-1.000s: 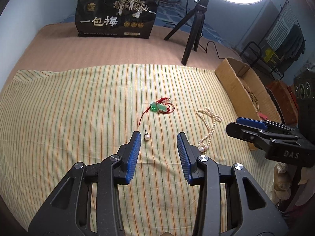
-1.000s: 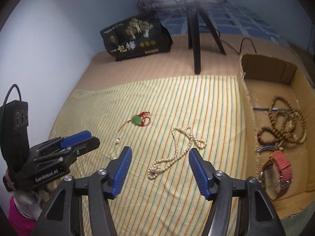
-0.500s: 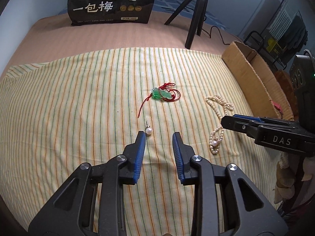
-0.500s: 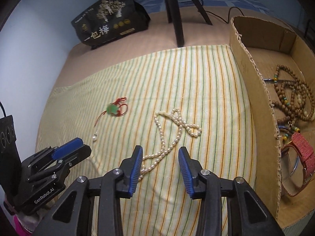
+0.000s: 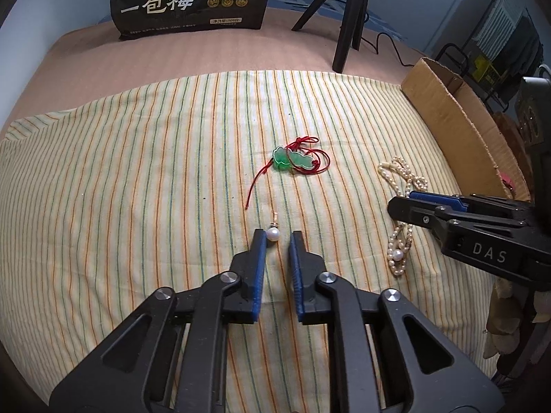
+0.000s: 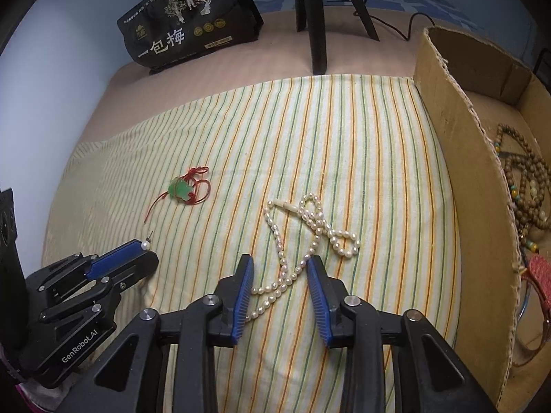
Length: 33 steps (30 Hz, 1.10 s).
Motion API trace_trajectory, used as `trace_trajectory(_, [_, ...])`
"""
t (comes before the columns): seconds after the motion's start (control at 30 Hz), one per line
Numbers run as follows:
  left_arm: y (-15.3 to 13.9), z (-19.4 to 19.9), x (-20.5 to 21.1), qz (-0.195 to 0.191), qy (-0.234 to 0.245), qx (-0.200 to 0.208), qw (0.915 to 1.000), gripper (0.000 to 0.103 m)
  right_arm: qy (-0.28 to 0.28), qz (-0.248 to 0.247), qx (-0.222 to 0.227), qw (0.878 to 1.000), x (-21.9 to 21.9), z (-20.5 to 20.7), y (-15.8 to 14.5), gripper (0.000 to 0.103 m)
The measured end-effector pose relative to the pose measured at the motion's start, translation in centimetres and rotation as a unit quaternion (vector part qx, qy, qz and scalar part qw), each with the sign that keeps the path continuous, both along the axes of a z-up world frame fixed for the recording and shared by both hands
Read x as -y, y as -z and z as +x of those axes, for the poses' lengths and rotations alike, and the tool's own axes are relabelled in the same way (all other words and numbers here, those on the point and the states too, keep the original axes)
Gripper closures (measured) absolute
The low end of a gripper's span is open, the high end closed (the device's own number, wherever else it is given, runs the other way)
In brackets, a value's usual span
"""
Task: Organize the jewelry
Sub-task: 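Close left tool on the small white pearl while right tool grasps the pearl necklace, then lift the pearl with left tool while right tool carries the pearl necklace to the box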
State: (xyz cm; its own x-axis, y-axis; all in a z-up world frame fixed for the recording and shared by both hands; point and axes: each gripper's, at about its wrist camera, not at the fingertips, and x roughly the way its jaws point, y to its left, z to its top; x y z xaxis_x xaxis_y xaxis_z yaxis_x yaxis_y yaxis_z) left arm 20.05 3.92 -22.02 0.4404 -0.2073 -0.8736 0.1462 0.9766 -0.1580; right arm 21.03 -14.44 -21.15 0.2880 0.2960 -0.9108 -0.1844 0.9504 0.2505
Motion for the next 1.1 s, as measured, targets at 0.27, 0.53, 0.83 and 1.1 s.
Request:
trace_trajectory(0.27, [0.2,0.0,0.0,0.008,0.000,0.004,1.0000,0.097,-0.008,-0.011,0.016,1.000,-0.1,0.2,0.1,0.097])
trace_trajectory(0.53, [-0.7,-0.2,-0.4,0.005,-0.007,0.013,0.9999,0.097,-0.011,0.024,0.019,0.999,0.1,-0.1,-1.0,0.098])
trace_trajectory(0.83, [-3.4,-1.0,-0.9,-0.011,-0.012,0.044,0.9989,0.097,-0.020,0.057,0.062,0.996,-0.5,-0.6,-5.6,0.098])
trace_trajectory(1.1, [-5.8,-2.0,-0.2,-0.027,-0.006,0.068,0.9973,0.097,-0.021,0.077,0.101,0.992,0.5,-1.3,-9.4,0.098])
